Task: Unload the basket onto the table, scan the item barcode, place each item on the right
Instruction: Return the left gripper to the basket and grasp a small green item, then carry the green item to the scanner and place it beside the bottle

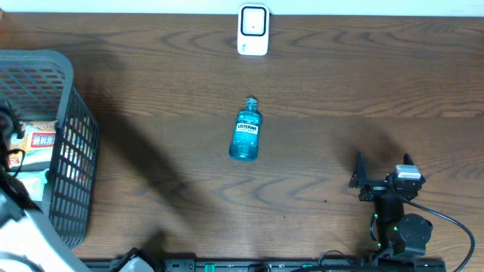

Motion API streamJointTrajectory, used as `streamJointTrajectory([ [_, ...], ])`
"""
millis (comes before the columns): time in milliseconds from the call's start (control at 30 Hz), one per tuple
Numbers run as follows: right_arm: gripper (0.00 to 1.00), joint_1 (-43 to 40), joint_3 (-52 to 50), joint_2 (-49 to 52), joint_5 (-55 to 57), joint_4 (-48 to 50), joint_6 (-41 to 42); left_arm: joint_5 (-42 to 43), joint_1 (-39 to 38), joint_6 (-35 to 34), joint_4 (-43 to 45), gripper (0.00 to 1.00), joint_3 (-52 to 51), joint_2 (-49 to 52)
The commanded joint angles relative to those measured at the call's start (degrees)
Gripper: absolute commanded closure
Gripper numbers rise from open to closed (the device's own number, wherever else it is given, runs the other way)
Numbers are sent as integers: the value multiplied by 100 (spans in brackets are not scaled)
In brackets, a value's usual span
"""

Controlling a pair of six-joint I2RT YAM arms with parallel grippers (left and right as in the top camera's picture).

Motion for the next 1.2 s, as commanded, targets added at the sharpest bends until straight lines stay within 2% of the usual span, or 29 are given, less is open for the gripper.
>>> streamJointTrajectory([
  [0, 1, -33, -7, -24, -28, -20, 50, 2044, -234, -417, 514, 49, 90, -385],
  [133, 1, -33, -7, -24, -28, -20, 50, 2490, -1209, -702, 741, 49, 87, -560],
  [333, 1, -33, -7, -24, -28, -20, 50, 2173, -3543, -138, 662, 49, 76, -258],
  [533, 1, -33, -7, -24, -28, -20, 50, 940, -5921, 407, 664, 49, 76, 669],
  [600, 1, -33, -7, -24, -28, -20, 50, 142, -6924, 492, 667, 49, 76, 1353],
  [700, 1, -33, -7, -24, -28, -20, 50, -726, -7764, 885, 686, 49, 76, 2170],
  [867, 1, -33, -7, -24, -28, -20, 50, -1340, -8727, 1305, 866, 49, 76, 3576],
  [1167, 1, -33, -7, -24, -28, -20, 50, -1961, -9339, 1513, 988, 48, 76, 5021],
])
